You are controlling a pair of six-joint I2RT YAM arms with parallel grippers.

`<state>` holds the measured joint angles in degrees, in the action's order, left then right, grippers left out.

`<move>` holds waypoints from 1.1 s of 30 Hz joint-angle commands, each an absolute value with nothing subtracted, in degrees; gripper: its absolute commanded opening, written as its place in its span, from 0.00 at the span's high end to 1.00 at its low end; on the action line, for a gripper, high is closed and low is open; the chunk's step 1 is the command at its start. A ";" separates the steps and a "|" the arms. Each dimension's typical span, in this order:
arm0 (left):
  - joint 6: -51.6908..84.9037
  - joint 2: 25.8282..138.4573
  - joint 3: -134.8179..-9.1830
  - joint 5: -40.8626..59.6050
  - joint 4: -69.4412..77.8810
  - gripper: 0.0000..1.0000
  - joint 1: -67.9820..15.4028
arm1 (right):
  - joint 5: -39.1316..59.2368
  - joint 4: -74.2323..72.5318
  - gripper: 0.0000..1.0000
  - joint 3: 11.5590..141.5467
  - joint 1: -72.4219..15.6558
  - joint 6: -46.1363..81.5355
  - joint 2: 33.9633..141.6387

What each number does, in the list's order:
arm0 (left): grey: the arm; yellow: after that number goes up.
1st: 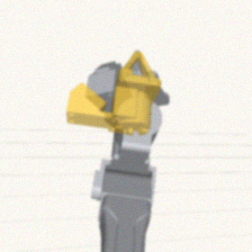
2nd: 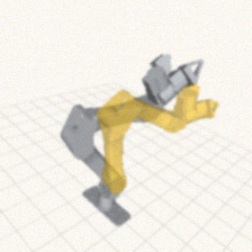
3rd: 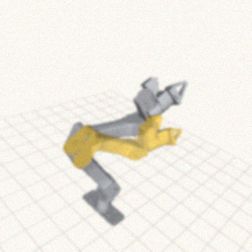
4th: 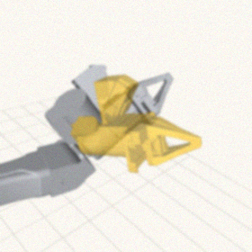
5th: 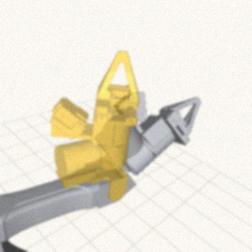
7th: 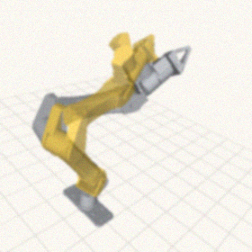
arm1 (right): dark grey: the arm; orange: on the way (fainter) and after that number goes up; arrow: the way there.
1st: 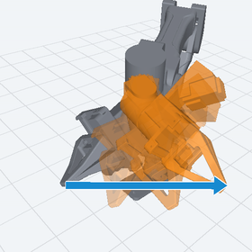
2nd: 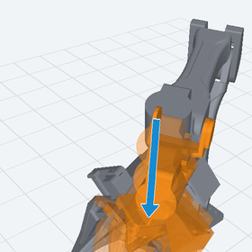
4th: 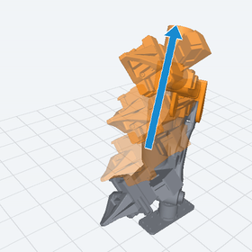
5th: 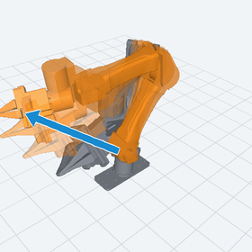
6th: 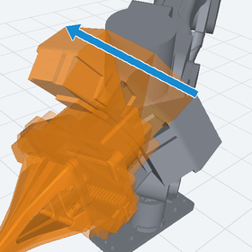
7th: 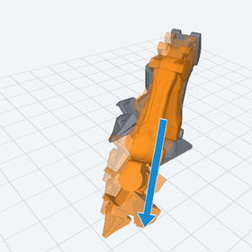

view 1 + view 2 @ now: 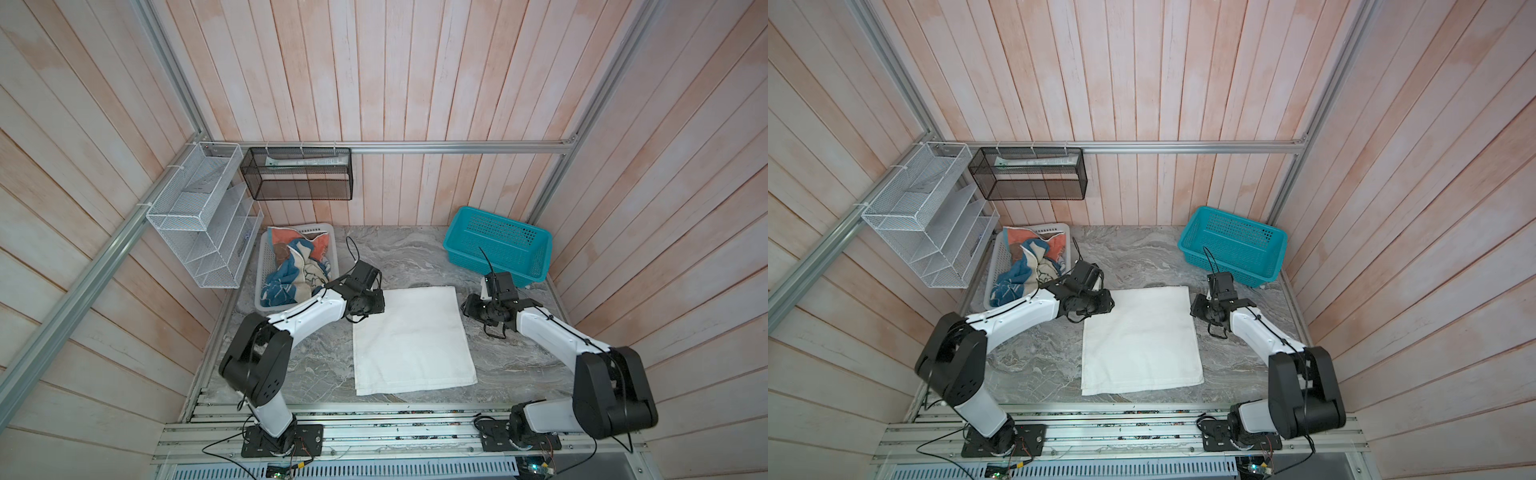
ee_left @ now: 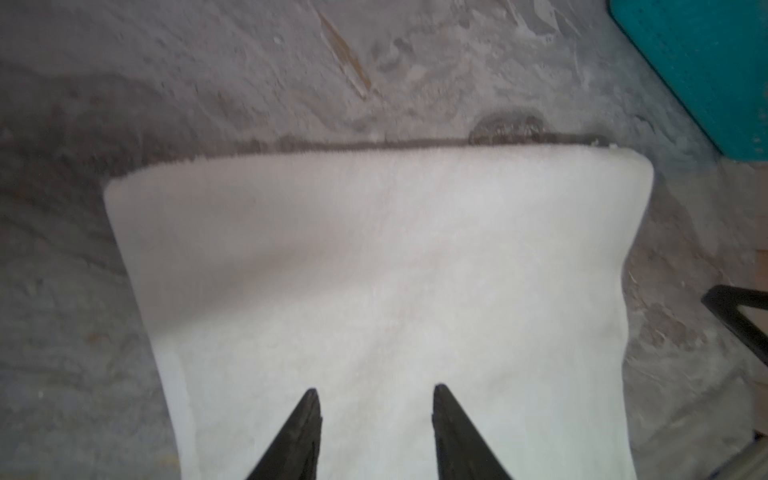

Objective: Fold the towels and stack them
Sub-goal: 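Lift the near edge with both grippers and fold it over toward the far edge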

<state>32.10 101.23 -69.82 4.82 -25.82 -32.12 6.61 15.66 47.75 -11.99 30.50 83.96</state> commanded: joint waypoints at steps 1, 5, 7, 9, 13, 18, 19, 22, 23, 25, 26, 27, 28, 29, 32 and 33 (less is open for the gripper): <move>27.21 107.64 -75.22 1.69 -27.96 0.52 -29.01 | 8.24 11.80 0.49 54.16 -11.78 26.60 90.27; 25.59 109.49 -76.40 0.77 -28.08 0.46 -25.62 | 9.18 9.75 0.50 57.58 -11.78 25.94 96.37; 24.27 109.01 -75.75 0.10 -27.80 0.43 -24.21 | 9.49 9.23 0.50 58.86 -11.85 25.51 98.93; 23.27 109.15 -75.33 0.00 -27.73 0.41 -22.80 | 9.56 8.62 0.50 59.71 -11.95 25.08 100.98; 21.82 110.47 -74.85 0.95 -27.55 0.41 -20.43 | 8.43 9.33 0.54 63.12 -13.20 21.40 106.07; 21.27 111.08 -74.62 3.75 -26.42 0.42 -19.52 | 6.31 11.10 0.67 66.09 -14.07 20.01 109.49; 21.34 110.99 -74.47 4.86 -25.98 0.42 -19.59 | 5.92 11.17 0.68 66.18 -14.14 19.98 109.80; 21.37 111.17 -74.44 7.18 -25.03 0.42 -19.55 | 4.72 11.85 0.65 66.52 -14.15 20.21 110.88; 21.36 111.42 -74.60 7.65 -24.91 0.42 -19.55 | 4.46 12.09 0.63 66.72 -14.15 20.19 111.25; 21.20 112.12 -74.93 8.25 -25.03 0.42 -19.53 | 4.19 12.38 0.61 67.09 -14.15 20.03 111.84; 21.26 112.53 -75.12 8.19 -25.39 0.42 -19.58 | 3.97 12.66 0.61 67.33 -14.15 19.92 112.12; 21.34 112.90 -75.21 8.26 -25.57 0.43 -19.57 | 3.82 12.95 0.61 67.67 -14.15 19.87 112.34; 21.34 113.21 -75.13 8.26 -25.63 0.43 -19.57 | 3.66 13.47 0.60 68.02 -14.15 19.84 112.57; 21.44 113.60 -75.07 8.09 -25.73 0.44 -19.52 | 3.53 13.79 0.60 68.46 -14.14 19.68 112.67; 21.28 114.79 -74.97 8.06 -25.51 0.45 -19.59 | 4.13 13.19 0.60 69.01 -14.15 19.19 112.82; 21.05 115.14 -75.03 8.36 -25.31 0.47 -19.52 | 4.83 12.89 0.60 69.37 -14.15 18.62 113.10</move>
<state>22.00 113.60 -75.13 7.29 -25.74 -19.55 5.19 10.94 68.10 -14.06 20.18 111.13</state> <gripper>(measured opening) 0.537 0.399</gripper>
